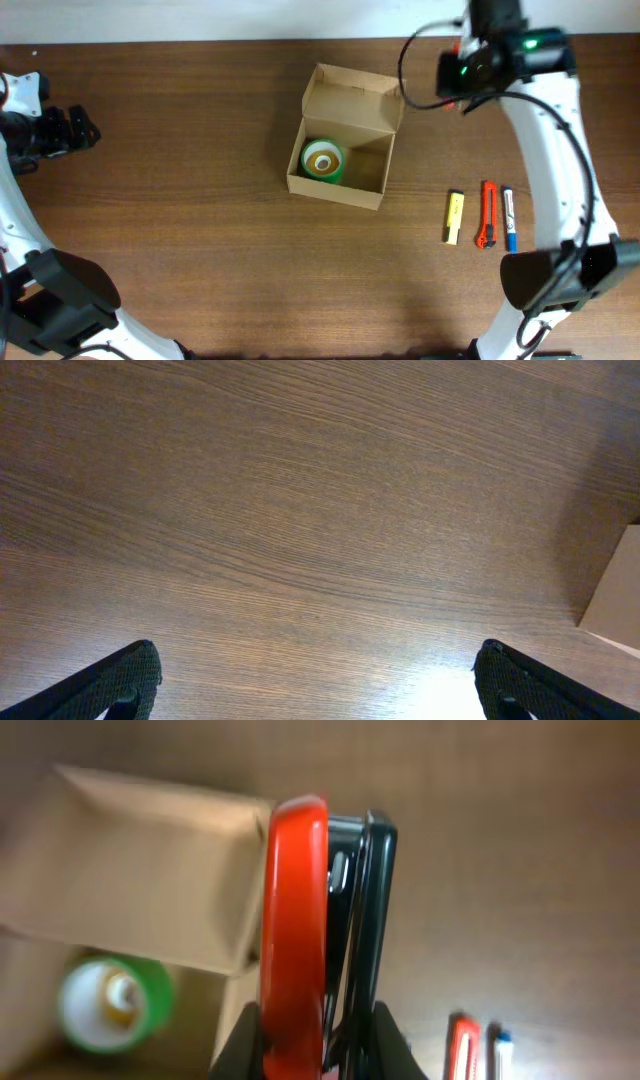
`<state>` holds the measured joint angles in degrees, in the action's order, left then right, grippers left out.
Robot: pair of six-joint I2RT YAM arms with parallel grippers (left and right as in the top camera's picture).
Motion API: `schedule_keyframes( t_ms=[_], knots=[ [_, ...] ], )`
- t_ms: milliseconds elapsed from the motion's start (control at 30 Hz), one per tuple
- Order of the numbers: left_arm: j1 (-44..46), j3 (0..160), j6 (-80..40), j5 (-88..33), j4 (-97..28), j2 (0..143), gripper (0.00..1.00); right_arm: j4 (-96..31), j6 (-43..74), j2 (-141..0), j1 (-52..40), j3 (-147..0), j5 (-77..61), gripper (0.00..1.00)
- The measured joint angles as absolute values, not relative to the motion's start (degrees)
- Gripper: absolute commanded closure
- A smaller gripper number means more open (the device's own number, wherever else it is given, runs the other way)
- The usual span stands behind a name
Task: Pack container
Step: 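Lift the red stapler with the right gripper and carry it over the box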
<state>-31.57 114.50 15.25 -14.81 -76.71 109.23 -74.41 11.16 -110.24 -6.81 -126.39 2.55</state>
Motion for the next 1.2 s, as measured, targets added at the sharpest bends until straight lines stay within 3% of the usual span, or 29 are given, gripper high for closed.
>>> schedule_keyframes(
  t_ms=[167, 433, 667, 1200],
  knots=[
    [-31.57, 114.50, 15.25, -14.79, -76.71, 109.23, 0.00, -82.19, 15.05, -109.97, -8.71, -137.08, 2.55, 0.96],
    [-31.57, 114.50, 15.25, -14.79, -76.71, 109.23, 0.00, -91.68, 21.30, -110.00, -19.07, -138.15, 2.68, 0.96],
    [-31.57, 114.50, 15.25, -14.79, -76.71, 109.23, 0.00, -91.72, 29.23, -110.00, -27.16, -137.64, 6.17, 0.96],
    [-31.57, 114.50, 15.25, -14.79, -76.71, 109.23, 0.00, -80.01, 39.03, -114.65, -27.57, -115.61, 6.04, 0.96]
  ],
)
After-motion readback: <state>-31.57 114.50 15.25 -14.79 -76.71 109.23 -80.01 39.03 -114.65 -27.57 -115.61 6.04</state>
